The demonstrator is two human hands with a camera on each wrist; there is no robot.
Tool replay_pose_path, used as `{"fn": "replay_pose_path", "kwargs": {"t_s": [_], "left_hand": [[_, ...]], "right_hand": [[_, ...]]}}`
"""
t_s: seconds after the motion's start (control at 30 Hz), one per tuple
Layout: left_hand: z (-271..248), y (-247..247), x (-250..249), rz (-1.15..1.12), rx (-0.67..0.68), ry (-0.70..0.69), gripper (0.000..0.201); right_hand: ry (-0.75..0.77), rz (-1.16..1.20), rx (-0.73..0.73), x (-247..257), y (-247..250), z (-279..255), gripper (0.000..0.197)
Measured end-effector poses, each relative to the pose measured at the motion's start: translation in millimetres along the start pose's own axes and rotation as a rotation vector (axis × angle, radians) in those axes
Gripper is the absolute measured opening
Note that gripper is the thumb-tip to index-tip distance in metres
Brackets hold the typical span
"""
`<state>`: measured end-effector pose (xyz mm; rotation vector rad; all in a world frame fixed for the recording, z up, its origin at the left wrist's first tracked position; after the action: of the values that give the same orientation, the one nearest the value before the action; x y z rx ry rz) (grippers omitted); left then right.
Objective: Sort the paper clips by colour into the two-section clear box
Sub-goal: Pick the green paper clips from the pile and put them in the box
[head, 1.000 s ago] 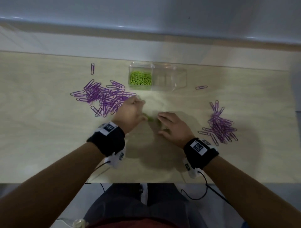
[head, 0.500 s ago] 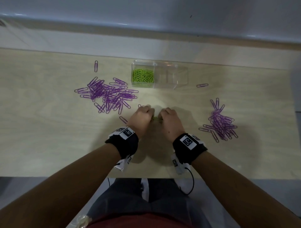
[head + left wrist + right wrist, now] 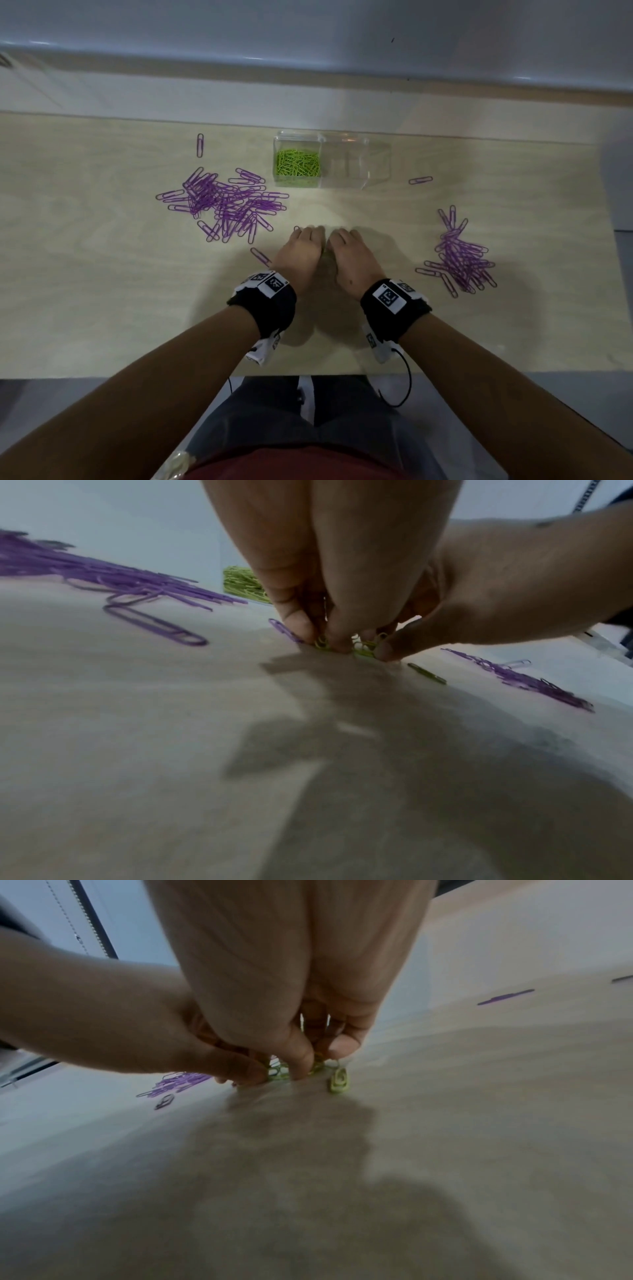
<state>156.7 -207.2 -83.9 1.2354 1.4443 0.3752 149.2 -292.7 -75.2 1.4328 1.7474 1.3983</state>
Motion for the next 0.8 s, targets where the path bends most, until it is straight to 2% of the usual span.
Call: {"fn": "replay_pose_path", "kwargs": {"t_s": [0.07,0.17,0.27,0.37,0.4,0.47,0.57,0.63,0.67,0.7,0.77,0.8], "left_hand": [[-2.9,7.5,7.2,-0.136,-0.078,0.047,0.042],[-7.7,23.6,12.3,-0.328,-0.224,0.034,0.032],[-7.8,30.8,23.7,-0.538,-0.320,-0.006,0.018],[-2.7,30.4,37.2,-0.916,-0.292,0.165,0.021],[-2.1,30.0,37.5,-1.063,-0.282,0.232,0.024],[-1.1,28.2,37.8,-1.279,-0.270,0.324,0.028],[2.5,19.3,36.3,-1.432,-0.156,0.379,0.022],[4.0,13.1,29.9,-1.402,-0.091,0.374,0.026],[5.9,14.1,20.8,-1.332,-0.078,0.303,0.023],[8.2,16.3,7.0,-1.209,-0.071,0.166,0.021],[9.4,11.5,-22.8,-0.762,0.003,-0.127,0.020],[10.0,3.4,-34.0,-0.515,0.068,-0.226,0.023]], "right_hand": [[0.020,-0.030,0.003,-0.3,1.2,1.3,0.038],[0.039,-0.051,0.009,-0.3,0.9,2.9,0.037],[0.032,0.070,-0.001,-7.9,0.9,5.2,0.030],[-0.103,0.475,-0.200,-34.0,10.6,5.5,0.003],[-0.194,0.612,-0.246,-46.2,12.9,3.5,0.007],[-0.356,0.937,-0.217,-65.0,11.6,-3.4,0.025],[-0.433,1.465,-0.168,-79.1,9.9,-17.0,0.033],[-0.490,1.717,-0.107,-86.0,2.8,-24.5,0.031],[-0.514,1.763,-0.074,-88.1,-1.0,-27.8,0.027],[-0.526,1.767,-0.052,-90.1,-3.9,-30.9,0.020],[-0.560,1.705,-0.045,-93.6,-8.9,-36.0,0.012],[-0.579,1.658,-0.046,-95.1,-10.5,-38.2,0.010]]}}
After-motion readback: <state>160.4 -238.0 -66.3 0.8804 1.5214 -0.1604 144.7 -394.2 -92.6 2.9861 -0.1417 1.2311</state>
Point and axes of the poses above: each hand's wrist, its own z-axis towards the middle knuckle, its own y-axis out of the back of the hand, x = y × z, the point moved 6 cm from there along z, towards the middle knuckle, and after that the axes turned 9 degrees about -z, right-handed, at the moved point
